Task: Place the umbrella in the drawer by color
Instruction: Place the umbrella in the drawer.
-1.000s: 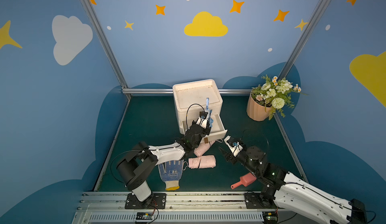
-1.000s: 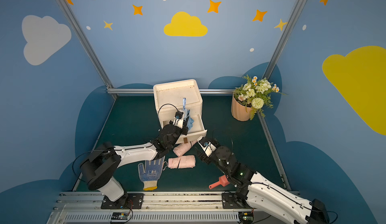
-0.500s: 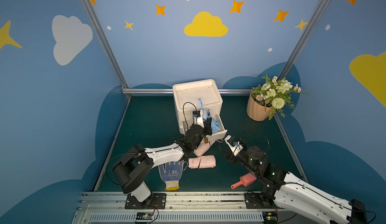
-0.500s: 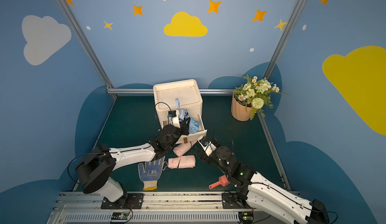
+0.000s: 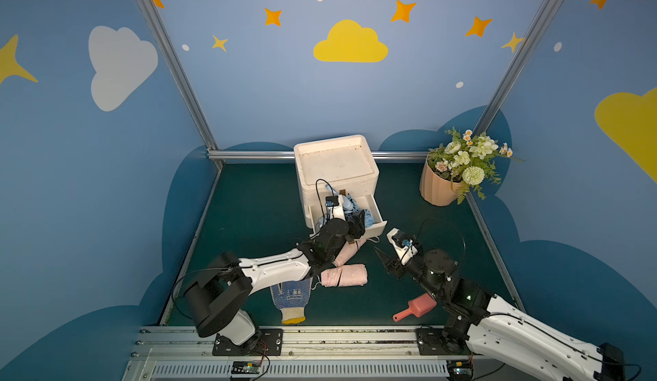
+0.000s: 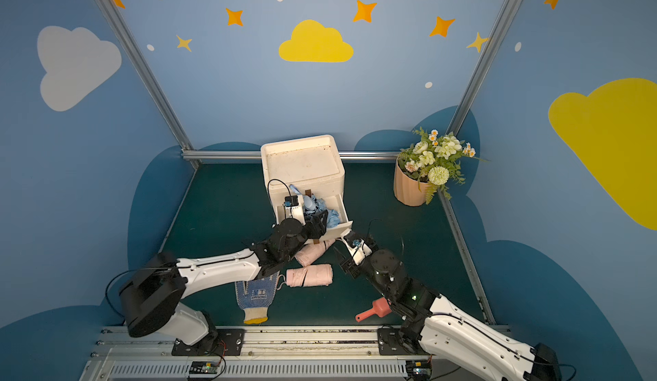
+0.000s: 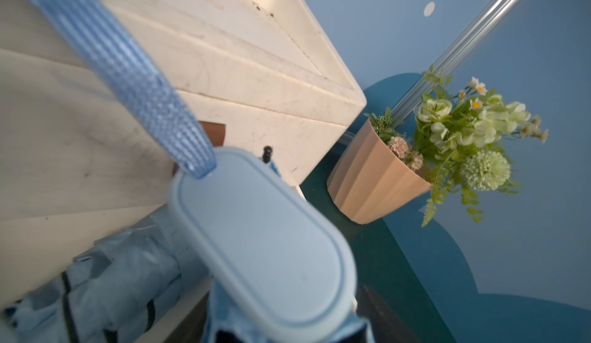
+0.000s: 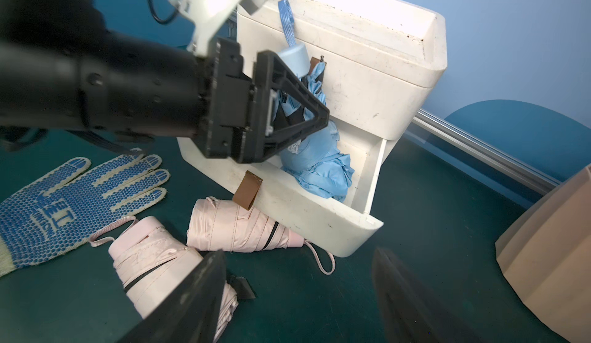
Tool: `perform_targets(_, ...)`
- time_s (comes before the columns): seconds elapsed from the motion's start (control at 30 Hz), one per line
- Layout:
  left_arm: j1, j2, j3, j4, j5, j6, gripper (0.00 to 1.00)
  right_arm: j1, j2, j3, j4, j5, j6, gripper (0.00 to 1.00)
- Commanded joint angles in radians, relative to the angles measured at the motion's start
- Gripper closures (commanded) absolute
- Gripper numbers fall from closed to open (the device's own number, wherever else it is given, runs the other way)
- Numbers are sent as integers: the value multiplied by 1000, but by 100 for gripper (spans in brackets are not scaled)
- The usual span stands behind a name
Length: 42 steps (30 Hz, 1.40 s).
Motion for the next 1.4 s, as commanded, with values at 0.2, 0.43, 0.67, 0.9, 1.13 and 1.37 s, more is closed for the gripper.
perform_targets(0.2, -10, -282, 11, -417, -28, 222, 30, -41, 97, 99, -61, 13, 123, 24)
perform_targets(0.43, 142, -274, 102, -575, 149, 267, 44, -51, 197, 167, -103, -29, 166, 25)
perform_targets(0.67, 214, -126, 118, -568, 315, 200, 64, -52, 216, 177, -126, -37, 177, 28)
perform_targets(0.9, 215, 57, 204, -603, 393, 167, 69, -55, 213, 185, -155, -31, 174, 29)
perform_targets(1.13, 213, 195, 265, -546, 428, 167, 69, -63, 216, 183, -157, -28, 160, 29)
perform_targets(1.37, 199, 129, 298, -574, 381, 202, 69, -69, 217, 179, -167, -17, 160, 29)
